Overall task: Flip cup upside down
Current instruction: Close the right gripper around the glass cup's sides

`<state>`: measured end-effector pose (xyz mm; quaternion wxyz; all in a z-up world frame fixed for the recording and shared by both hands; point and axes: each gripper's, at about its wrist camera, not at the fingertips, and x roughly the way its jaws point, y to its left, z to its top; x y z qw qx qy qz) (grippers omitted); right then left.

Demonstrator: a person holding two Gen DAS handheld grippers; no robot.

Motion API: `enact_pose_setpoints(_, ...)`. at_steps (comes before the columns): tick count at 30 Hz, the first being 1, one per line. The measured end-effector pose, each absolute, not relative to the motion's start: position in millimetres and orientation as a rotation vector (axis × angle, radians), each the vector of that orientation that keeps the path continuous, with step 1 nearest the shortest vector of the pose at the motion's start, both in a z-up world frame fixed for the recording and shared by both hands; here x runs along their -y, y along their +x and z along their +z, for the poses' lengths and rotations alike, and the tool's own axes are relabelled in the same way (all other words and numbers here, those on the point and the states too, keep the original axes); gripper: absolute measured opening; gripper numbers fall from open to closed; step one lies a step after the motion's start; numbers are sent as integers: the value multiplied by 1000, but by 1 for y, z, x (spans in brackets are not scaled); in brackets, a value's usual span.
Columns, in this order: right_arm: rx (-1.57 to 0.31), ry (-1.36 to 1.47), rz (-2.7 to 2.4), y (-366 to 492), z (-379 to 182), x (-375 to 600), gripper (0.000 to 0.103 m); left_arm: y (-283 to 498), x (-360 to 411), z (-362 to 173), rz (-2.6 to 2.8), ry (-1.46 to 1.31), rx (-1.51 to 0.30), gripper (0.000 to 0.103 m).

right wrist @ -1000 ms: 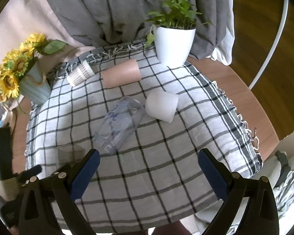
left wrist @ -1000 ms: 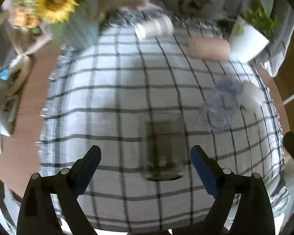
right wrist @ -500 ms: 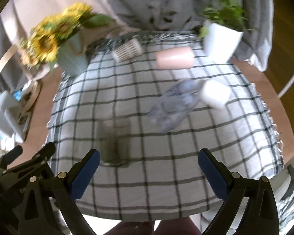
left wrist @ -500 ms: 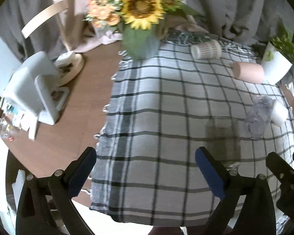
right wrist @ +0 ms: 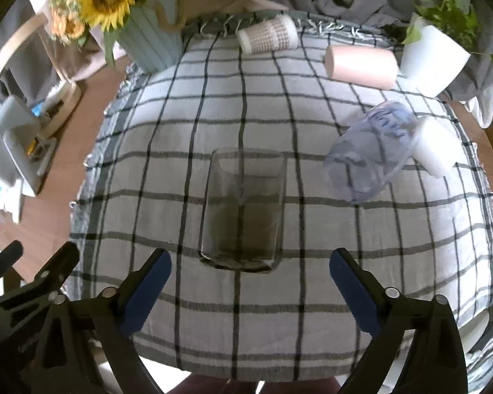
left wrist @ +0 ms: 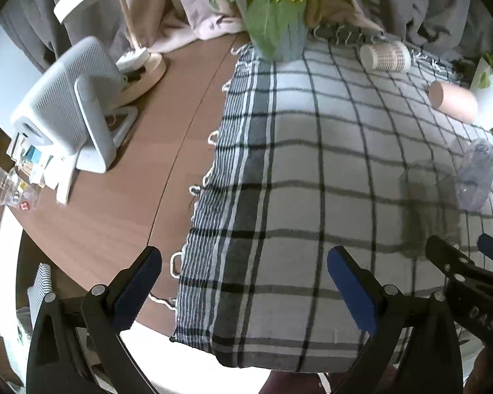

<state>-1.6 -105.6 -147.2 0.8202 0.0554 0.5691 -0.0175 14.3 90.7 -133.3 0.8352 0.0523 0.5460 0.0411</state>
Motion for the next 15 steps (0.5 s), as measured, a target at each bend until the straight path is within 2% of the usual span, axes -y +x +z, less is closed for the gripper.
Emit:
enact_pose_setpoints(8,-1274,123,-27,8,-179,94,86,17,-94,-151,90,118,-1192,103)
enact_pose_setpoints(15,-1275,124,-36,14,-192,98,68,19,-87,-153,74,148,-1186,103)
